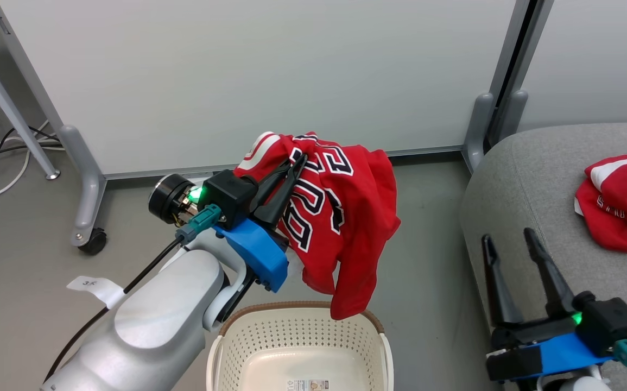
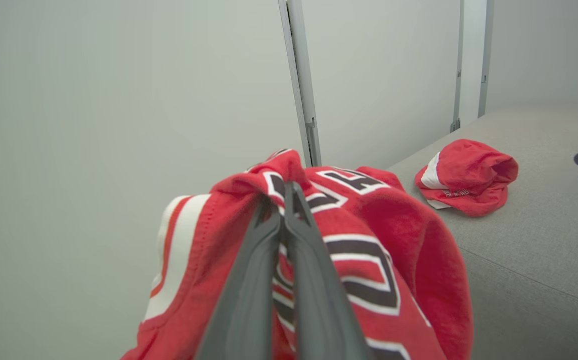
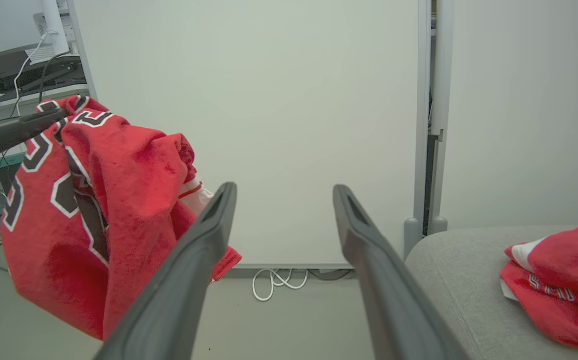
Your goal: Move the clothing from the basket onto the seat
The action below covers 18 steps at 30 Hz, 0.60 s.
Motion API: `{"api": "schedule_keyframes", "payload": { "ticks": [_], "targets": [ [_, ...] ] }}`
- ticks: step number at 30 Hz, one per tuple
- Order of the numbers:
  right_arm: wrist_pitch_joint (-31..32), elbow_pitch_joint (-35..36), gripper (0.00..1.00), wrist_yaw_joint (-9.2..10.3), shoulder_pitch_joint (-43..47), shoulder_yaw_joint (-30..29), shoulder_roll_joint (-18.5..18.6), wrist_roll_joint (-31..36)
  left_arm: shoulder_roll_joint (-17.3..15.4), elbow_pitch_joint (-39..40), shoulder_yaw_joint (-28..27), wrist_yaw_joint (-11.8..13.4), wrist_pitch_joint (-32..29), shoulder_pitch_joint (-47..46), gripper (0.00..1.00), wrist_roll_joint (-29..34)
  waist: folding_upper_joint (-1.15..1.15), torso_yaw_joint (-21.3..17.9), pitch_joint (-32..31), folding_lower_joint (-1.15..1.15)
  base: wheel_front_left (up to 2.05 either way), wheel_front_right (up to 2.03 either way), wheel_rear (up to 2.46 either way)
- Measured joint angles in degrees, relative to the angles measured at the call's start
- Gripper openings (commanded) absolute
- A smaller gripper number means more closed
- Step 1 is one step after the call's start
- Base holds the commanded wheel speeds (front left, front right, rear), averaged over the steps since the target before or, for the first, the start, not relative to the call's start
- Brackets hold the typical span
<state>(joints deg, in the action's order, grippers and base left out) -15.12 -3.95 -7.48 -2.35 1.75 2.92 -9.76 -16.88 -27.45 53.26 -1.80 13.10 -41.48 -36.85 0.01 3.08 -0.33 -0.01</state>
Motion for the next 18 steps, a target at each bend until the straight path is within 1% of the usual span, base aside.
{"api": "schedule_keyframes", "payload": {
  "ticks": [3,9,12,18],
  "targets": [
    [0.0,-0.6,1.00,0.00,-0.3,2.6,0.0,0.1,-0.2,1.6,0.2,0.5,-0.5,0.0,0.00,0.0,0.00,0.4,0.1,0.00,0.00,0.00,0.00],
    [0.0,-1.8,1.00,0.00,-3.3,9.7,0.0,0.6,-0.4,3.8,0.7,1.0,-1.3,0.0,0.00,0.0,0.00,1.2,0.4,0.01,0.00,0.00,0.00],
    [0.0,-2.6,1.00,0.00,-5.9,13.1,0.0,0.8,-0.3,4.5,1.0,1.0,-1.5,0.0,0.00,0.0,0.00,1.4,0.8,0.01,0.00,0.00,0.00],
    [0.0,-6.6,1.00,0.00,-13.5,17.2,-0.1,2.1,0.2,5.4,1.3,1.3,-1.6,-0.2,0.00,0.1,0.00,2.2,2.0,0.01,0.00,0.00,0.00]
  ]
}}
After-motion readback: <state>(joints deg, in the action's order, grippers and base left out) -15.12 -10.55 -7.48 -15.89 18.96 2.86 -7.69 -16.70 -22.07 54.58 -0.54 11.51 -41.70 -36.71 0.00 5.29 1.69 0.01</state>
